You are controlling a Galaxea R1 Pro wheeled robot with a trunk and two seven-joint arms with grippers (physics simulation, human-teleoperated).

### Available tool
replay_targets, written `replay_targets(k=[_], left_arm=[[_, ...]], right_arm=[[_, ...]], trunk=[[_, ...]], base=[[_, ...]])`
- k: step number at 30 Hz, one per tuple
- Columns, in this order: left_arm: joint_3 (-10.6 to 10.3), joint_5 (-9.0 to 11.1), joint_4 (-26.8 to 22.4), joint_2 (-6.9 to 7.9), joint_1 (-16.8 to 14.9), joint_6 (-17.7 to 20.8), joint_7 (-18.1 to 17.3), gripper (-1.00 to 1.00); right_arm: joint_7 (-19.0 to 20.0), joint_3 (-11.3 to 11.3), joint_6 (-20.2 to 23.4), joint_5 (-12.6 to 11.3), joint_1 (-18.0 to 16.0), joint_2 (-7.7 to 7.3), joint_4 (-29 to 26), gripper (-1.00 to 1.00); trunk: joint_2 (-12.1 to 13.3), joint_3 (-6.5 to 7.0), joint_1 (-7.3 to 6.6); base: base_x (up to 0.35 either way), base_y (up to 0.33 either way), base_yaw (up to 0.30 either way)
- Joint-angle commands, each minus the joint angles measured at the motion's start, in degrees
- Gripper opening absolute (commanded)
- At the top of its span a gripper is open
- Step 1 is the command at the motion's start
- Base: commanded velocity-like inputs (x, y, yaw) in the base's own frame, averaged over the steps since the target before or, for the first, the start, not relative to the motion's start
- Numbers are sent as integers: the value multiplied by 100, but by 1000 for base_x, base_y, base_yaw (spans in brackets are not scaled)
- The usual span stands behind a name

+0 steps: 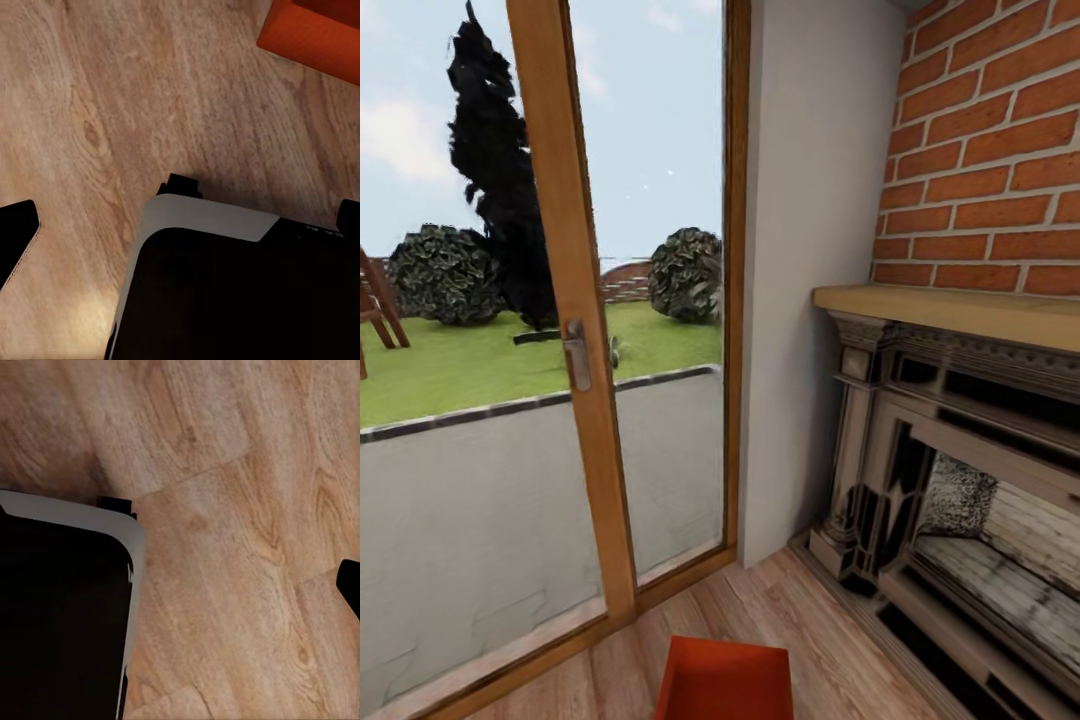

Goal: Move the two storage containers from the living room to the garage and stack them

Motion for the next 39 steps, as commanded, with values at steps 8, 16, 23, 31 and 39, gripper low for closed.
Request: replay_targets(k=[8,16,23,31,39], left_arm=[[27,19,1,-1,-3,-9,4,100],[24,19,1,-1,-3,-9,4,100],[18,19,1,4,-3,-9,4,100],[17,19,1,-1,-3,-12,4,100],[18,19,1,-3,-3,-9,8,100]], right_arm=[[-6,49,-43,-63,-7,2,17,100],[-14,36,-26,-77,-7,13,17,100],[10,40,-35,-60,-7,-1,17,100],[12,40,-55,-60,-7,-5,17,100],[17,44,-43,-60,-7,-6,17,100]], trunk=[[-5,-8,1],[-5,-8,1],[-5,-8,1],[-5,-8,1],[-5,-8,1]], base=[[0,72,0],[0,1,-144],[0,0,-19],[-8,5,0],[-92,72,0]])
